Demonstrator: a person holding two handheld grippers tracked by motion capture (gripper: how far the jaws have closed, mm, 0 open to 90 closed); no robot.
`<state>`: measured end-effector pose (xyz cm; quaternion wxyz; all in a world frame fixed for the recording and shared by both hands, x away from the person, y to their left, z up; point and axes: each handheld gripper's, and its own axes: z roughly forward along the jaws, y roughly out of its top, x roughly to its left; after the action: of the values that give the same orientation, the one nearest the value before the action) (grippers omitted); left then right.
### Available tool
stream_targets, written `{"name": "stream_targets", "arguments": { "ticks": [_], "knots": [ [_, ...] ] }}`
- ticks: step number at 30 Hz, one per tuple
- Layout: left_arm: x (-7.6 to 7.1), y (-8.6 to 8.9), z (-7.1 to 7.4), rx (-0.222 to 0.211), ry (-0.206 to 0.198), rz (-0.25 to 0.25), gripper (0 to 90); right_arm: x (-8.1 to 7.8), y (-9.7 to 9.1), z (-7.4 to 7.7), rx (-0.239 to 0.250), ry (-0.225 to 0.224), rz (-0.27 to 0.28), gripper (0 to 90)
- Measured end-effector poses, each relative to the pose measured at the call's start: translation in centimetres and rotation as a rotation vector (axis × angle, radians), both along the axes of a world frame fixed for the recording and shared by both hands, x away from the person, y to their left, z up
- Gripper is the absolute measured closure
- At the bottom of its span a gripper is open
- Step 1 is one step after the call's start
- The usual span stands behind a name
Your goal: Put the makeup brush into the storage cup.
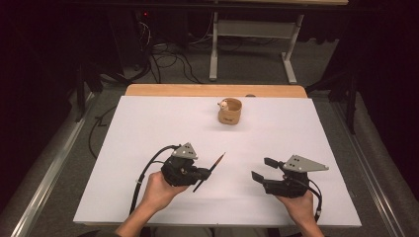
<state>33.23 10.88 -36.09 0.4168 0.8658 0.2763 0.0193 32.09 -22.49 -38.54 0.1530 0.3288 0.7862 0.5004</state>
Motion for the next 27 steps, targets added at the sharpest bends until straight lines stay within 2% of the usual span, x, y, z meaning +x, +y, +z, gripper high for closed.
{"name": "stream_targets", "arguments": {
  "ticks": [4, 6, 18, 22, 27],
  "knots": [
    [0.0, -0.1, 0.1, 0.001, -0.008, -0.001, 83.3, 0.1, 0.7, 0.2, 0.030, 0.001, 0.030, 34.7],
    [0.0, -0.2, 0.1, 0.001, -0.016, -0.001, 83.3, 0.2, 1.4, 0.2, 0.046, 0.003, 0.063, 36.4],
    [0.0, -0.5, 0.0, 0.015, -0.044, -0.001, 83.3, 0.8, 5.0, 0.1, 0.073, 0.030, 0.155, 43.8],
    [-0.2, -0.8, -0.1, 0.029, -0.052, -0.007, 83.3, 1.0, 5.5, 0.2, 0.090, 0.048, 0.173, 45.6],
    [-0.3, -1.0, 0.0, 0.026, -0.064, -0.005, 83.3, 1.1, 6.0, 0.4, 0.103, 0.054, 0.192, 50.5]
  ]
}}
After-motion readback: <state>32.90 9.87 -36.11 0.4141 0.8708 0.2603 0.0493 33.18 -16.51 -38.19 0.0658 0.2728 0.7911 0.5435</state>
